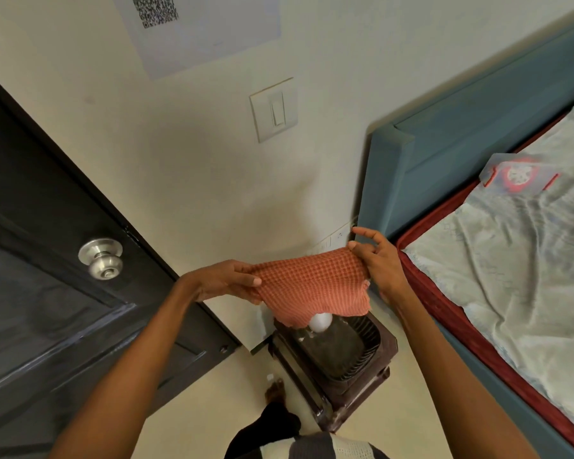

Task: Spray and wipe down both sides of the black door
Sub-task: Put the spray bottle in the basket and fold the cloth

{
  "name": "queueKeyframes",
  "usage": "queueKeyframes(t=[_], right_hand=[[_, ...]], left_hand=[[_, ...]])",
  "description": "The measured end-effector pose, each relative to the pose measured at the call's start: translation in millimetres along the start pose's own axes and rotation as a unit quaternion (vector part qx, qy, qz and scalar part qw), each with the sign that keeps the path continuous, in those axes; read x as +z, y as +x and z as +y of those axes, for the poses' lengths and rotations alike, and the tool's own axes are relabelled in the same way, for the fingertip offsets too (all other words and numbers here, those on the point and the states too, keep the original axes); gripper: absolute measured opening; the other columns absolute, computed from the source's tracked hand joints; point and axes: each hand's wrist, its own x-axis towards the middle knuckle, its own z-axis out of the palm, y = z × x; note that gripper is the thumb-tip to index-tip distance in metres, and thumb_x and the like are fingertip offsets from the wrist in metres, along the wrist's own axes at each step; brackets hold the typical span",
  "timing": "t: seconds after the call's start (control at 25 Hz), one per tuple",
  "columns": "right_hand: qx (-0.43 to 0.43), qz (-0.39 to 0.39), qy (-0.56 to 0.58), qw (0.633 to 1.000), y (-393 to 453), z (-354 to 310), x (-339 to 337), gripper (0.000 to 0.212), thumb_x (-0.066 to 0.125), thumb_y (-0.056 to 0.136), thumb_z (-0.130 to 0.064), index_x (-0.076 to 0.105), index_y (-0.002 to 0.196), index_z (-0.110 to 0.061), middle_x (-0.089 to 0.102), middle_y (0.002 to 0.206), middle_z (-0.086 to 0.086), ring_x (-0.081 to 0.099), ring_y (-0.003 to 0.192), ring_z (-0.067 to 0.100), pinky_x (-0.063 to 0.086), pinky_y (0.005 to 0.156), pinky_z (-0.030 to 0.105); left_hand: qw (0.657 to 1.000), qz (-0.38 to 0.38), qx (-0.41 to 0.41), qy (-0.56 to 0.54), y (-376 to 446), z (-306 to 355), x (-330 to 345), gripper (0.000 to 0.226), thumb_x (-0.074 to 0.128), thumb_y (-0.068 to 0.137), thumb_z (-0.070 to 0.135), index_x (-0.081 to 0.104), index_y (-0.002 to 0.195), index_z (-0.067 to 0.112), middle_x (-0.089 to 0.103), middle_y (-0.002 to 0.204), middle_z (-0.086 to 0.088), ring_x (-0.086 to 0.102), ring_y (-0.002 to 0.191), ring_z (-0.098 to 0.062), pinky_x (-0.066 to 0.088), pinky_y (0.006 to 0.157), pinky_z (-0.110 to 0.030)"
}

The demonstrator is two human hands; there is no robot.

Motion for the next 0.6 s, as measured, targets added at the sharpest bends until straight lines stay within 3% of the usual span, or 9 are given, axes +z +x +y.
queueKeyframes(t=[0.08,0.16,0.2,0.24,0.32,0.44,0.52,0.6], right_hand=[[0.048,-0.001,0.114,0.992,2,-10,-4,0.024,0.063,0.101,-0.013,0.070,0.123,-0.019,0.068,0.095,0.016,0.070,0.076,0.016,0.062,0.075,0.032],[0.064,-0.036,0.230,0.971,2,-23,-3,0.026,0.057,0.103,-0.005,0.069,0.125,-0.010,0.069,0.091,0.011,0.069,0.072,0.013,0.061,0.066,0.024],[0.063,-0.056,0.272,0.959,2,-28,-1,0.028,0.054,0.103,-0.003,0.068,0.127,-0.007,0.070,0.090,0.010,0.070,0.071,0.013,0.061,0.063,0.022],[0.058,-0.072,0.297,0.950,3,-33,3,0.029,0.053,0.103,-0.001,0.067,0.128,-0.006,0.072,0.091,0.010,0.071,0.072,0.014,0.061,0.063,0.022],[0.040,-0.100,0.309,0.945,5,-40,11,0.035,0.053,0.101,0.001,0.064,0.133,-0.009,0.073,0.099,0.010,0.072,0.078,0.016,0.063,0.068,0.026],[0.002,-0.124,0.251,0.960,11,-40,12,0.053,0.059,0.096,0.004,0.058,0.141,-0.024,0.068,0.110,0.004,0.066,0.085,0.016,0.058,0.077,0.035],[-0.010,-0.114,0.205,0.972,16,-33,4,0.073,0.059,0.093,0.009,0.049,0.147,-0.038,0.067,0.124,0.001,0.064,0.096,0.019,0.055,0.086,0.043],[0.001,-0.090,0.157,0.984,22,-26,-6,0.089,0.055,0.092,0.017,0.034,0.156,-0.041,0.065,0.136,-0.002,0.065,0.111,0.021,0.054,0.095,0.048]], left_hand=[[0.986,0.019,0.065,-0.152,1,-4,0,0.056,0.081,0.082,0.037,0.068,0.127,0.007,0.070,0.120,-0.016,0.067,0.109,-0.029,0.057,0.093,-0.042],[0.915,0.061,0.105,-0.384,12,-16,12,0.069,0.084,0.072,0.054,0.072,0.120,0.006,0.069,0.117,-0.016,0.067,0.105,-0.029,0.055,0.092,-0.044],[0.874,0.063,0.104,-0.471,21,-25,25,0.078,0.076,0.076,0.064,0.067,0.127,0.005,0.066,0.126,-0.019,0.064,0.111,-0.033,0.051,0.097,-0.049],[0.857,0.053,0.088,-0.505,32,-35,42,0.086,0.061,0.082,0.073,0.059,0.136,0.005,0.060,0.135,-0.022,0.060,0.120,-0.038,0.045,0.105,-0.054],[0.890,0.058,0.042,-0.451,49,-53,78,0.083,0.043,0.093,0.072,0.052,0.141,0.005,0.056,0.141,-0.026,0.055,0.127,-0.040,0.040,0.111,-0.055],[0.942,0.088,0.033,-0.322,63,-61,105,0.045,0.053,0.101,0.032,0.060,0.133,0.002,0.066,0.124,-0.020,0.064,0.107,-0.030,0.056,0.088,-0.044],[0.950,0.125,0.041,-0.283,64,-61,104,0.031,0.052,0.101,0.016,0.065,0.126,0.002,0.070,0.116,-0.015,0.064,0.103,-0.027,0.057,0.078,-0.037],[0.941,0.180,0.052,-0.282,61,-54,95,0.026,0.054,0.101,0.016,0.068,0.121,0.006,0.072,0.113,-0.011,0.065,0.100,-0.025,0.056,0.071,-0.034]])
